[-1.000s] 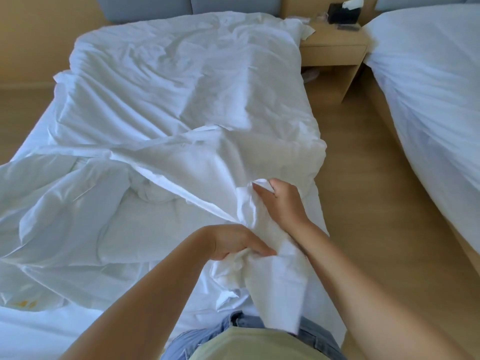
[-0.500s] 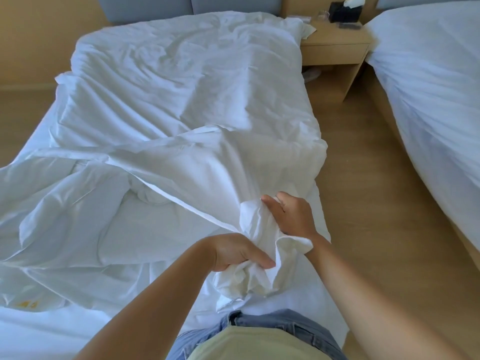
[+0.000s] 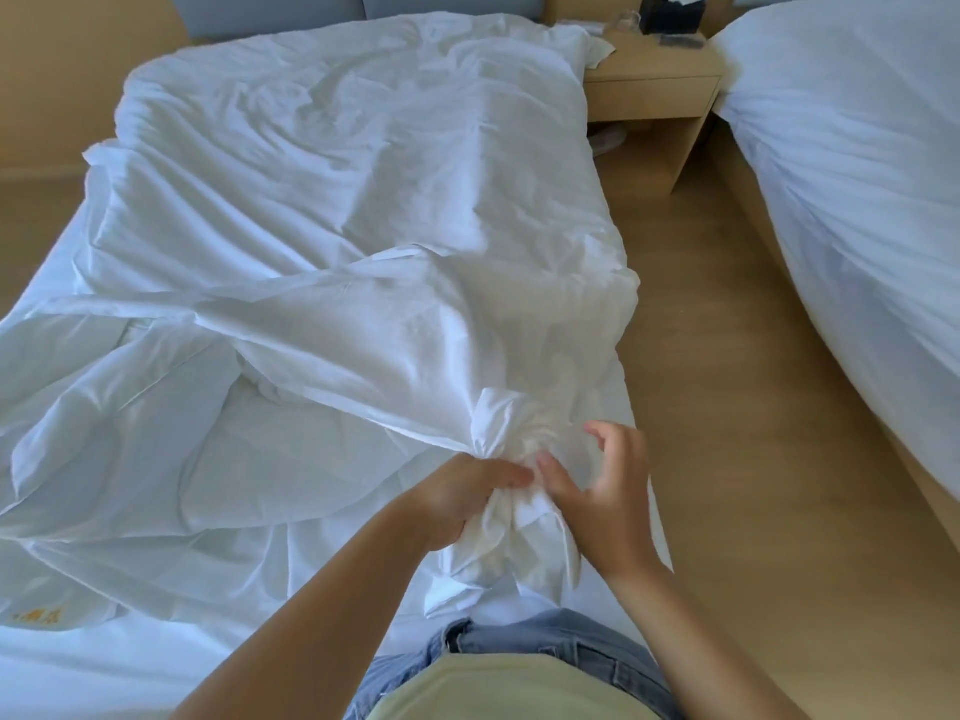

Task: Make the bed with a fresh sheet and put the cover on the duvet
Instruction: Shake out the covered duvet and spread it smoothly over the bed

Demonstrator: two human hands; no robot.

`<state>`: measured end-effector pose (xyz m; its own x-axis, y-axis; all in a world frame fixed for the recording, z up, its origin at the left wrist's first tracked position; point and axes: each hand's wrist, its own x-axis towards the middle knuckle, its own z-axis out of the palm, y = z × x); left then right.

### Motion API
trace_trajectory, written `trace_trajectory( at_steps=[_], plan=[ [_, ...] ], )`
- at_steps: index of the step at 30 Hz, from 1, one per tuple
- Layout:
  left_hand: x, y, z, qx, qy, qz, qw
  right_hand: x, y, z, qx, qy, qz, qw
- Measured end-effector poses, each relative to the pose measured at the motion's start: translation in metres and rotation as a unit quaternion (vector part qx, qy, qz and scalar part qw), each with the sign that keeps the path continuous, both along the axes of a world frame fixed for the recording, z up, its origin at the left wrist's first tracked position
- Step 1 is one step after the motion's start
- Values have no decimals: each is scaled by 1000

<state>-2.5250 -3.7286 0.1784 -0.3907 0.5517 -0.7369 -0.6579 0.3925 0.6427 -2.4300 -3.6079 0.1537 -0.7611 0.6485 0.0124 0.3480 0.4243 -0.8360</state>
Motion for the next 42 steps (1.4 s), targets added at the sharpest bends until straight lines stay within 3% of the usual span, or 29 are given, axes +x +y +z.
trace_trajectory(
  at_steps=[2,3,6,7,9,11,12,14,16,20,24,26,28,30,33,36,37,39,40,42],
  plan=[
    [6,10,-3,-61,97,9,993,8,3,9,54,10,2,998],
    [9,16,-4,-83,131,22,988,11,4,16,29,-8,22,999],
    [17,31,-8,-89,120,25,988,19,1,30,-106,-134,117,978],
    [19,33,-7,-79,90,21,993,21,0,33,-111,-192,165,961],
    [19,33,-8,-49,10,27,998,22,1,37,-19,-281,242,928],
    [20,32,-12,-24,-35,62,997,21,3,39,154,-332,265,892],
    [22,33,-15,-32,-29,67,997,22,2,37,210,-331,256,883],
    [27,34,-21,-78,14,49,996,22,-7,36,208,-300,228,903],
    [29,33,-22,-86,8,35,996,15,-17,35,83,-288,200,933],
    [14,21,-16,47,-149,12,988,-7,-22,26,-198,-308,121,923],
    [-20,21,-4,84,-118,-72,987,-32,-19,16,-321,-216,75,919],
    [-39,31,7,97,-92,-109,985,-48,-16,14,-324,-152,53,932],
    [-54,45,15,77,-63,-155,983,-63,-13,12,-258,-104,18,961],
    [-64,56,19,45,-16,-219,975,-75,-9,9,-157,-103,-37,982],
    [-83,59,18,32,89,-279,956,-90,3,5,-112,-90,-94,985],
    [-123,42,4,-35,290,-311,904,-101,24,15,-86,-84,-132,984],
    [-138,33,-3,-92,370,-332,863,-104,31,19,-77,-88,-142,983],
    [-169,10,-16,-209,495,-389,748,-109,39,24,-57,-108,-152,981],
    [-183,1,-22,-240,522,-414,706,-112,41,24,-50,-114,-158,980],
    [-208,-8,-29,-236,527,-463,672,-119,40,19,-49,-116,-176,976]
  ],
)
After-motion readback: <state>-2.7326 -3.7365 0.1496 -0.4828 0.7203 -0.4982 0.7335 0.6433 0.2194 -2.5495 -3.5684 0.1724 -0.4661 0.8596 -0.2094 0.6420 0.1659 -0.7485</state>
